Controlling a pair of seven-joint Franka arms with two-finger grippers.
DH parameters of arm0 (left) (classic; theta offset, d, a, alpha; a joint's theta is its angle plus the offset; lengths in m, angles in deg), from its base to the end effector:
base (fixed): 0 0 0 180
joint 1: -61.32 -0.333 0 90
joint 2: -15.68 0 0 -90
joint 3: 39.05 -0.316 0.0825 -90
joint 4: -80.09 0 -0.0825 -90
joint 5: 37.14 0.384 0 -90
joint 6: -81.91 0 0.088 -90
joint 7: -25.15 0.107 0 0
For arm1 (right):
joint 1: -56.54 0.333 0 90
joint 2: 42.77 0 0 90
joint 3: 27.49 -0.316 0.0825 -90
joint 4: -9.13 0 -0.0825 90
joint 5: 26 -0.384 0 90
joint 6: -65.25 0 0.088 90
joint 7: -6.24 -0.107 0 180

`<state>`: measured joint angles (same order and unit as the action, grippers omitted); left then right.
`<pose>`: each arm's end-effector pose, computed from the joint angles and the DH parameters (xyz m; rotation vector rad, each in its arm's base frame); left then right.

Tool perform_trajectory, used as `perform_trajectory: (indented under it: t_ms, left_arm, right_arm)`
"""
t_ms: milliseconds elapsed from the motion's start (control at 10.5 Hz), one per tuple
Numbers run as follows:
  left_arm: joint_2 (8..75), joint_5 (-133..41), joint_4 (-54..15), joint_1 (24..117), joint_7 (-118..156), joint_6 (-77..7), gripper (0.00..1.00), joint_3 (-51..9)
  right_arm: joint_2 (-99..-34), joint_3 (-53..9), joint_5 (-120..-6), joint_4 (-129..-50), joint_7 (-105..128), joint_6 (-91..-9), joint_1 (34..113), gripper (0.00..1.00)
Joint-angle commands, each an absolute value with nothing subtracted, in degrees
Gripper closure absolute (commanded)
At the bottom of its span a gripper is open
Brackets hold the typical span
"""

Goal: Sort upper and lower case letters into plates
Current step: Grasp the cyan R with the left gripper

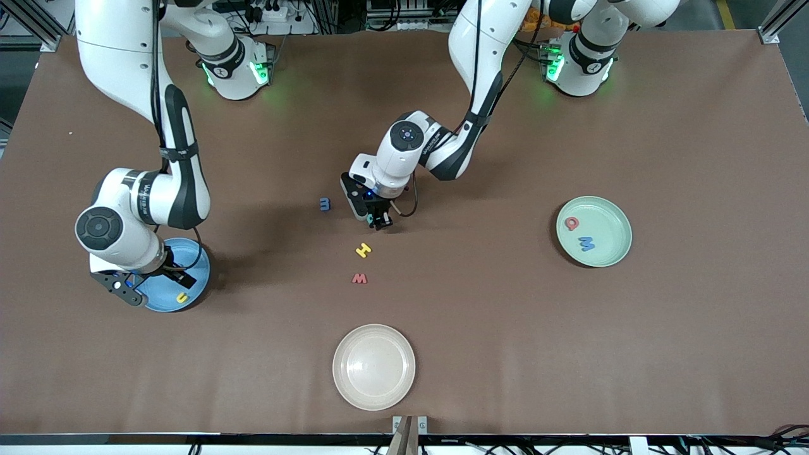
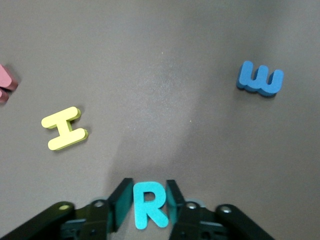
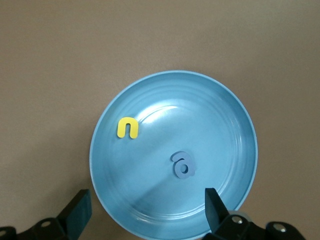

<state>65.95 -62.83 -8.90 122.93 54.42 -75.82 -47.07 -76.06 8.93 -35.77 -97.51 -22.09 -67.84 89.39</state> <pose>0.4300 -0.5836 0.1646 2.4539 -1.5510 0.4391 0.6382 -0.0094 0.2579 2.8092 -0.8609 0.0717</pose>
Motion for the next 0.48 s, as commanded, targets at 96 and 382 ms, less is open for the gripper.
perform_trajectory:
  t_ms: [96,382]
  left_arm:
    - [66.39,-64.83,-10.17,123.02,53.9,-76.56,1.0,-46.26]
    - [63.77,-64.83,-10.0,122.41,51.87,-73.07,1.0,-46.6]
  right_arm:
    - [-78.79,8.63,-39.25,-90.73,-22.15,-61.68,88.54,0.0]
    - [-80.91,8.63,-44.36,-86.94,-22.24,-61.4,88.54,0.0]
